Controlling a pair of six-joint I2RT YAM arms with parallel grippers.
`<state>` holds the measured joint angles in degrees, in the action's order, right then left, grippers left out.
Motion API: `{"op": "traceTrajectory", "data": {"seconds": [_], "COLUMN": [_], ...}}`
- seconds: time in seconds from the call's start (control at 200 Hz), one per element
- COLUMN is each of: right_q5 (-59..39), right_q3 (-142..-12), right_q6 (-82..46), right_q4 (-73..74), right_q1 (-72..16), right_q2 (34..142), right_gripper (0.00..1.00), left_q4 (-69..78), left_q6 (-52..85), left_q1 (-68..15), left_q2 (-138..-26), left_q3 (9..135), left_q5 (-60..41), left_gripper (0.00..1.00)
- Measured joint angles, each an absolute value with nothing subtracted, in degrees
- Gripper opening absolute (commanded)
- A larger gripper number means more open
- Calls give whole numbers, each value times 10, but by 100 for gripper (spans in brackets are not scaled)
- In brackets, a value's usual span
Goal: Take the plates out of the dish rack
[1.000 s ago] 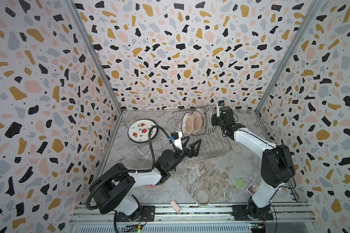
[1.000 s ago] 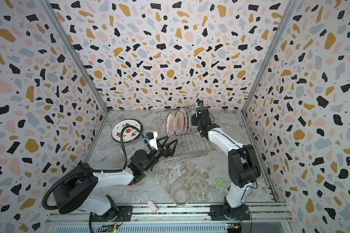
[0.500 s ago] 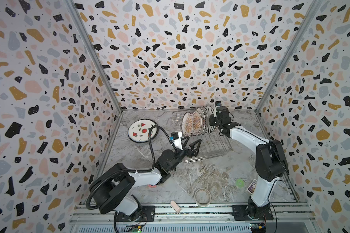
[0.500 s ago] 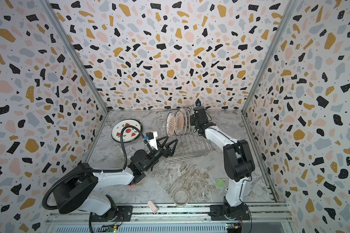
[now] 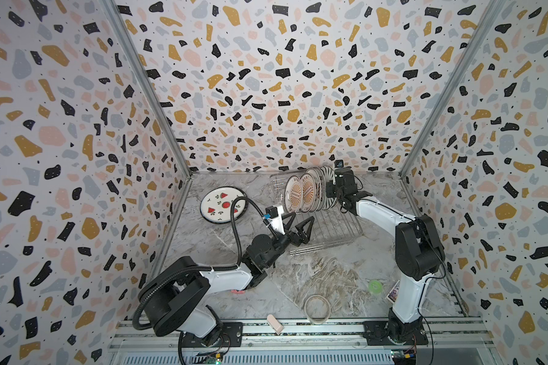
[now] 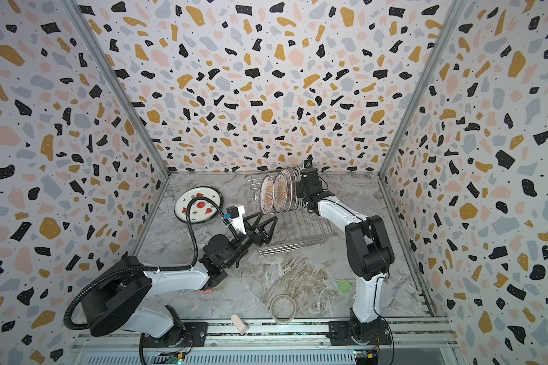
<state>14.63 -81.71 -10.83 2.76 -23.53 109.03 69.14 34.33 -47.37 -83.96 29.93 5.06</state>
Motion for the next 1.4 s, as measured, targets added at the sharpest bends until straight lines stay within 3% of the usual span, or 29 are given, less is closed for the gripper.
{"op": "traceTrajectory", "data": {"seconds": [0.431,1.402], "right_q5": [171,277], "right_q3": [-814,-694], "right_q6": [-107,-85], "right_q4": [39,29], "right_q1": [-253,-311], "right_q2": [1091,955], "right_gripper": [17,13], "left_q4": [691,691], "left_q6": [343,343], "left_q1": [-474,-474], "left_q2": [-839,-812], "left_q3": [292,269], "left_q5": [61,84], "left_gripper": [100,100]}}
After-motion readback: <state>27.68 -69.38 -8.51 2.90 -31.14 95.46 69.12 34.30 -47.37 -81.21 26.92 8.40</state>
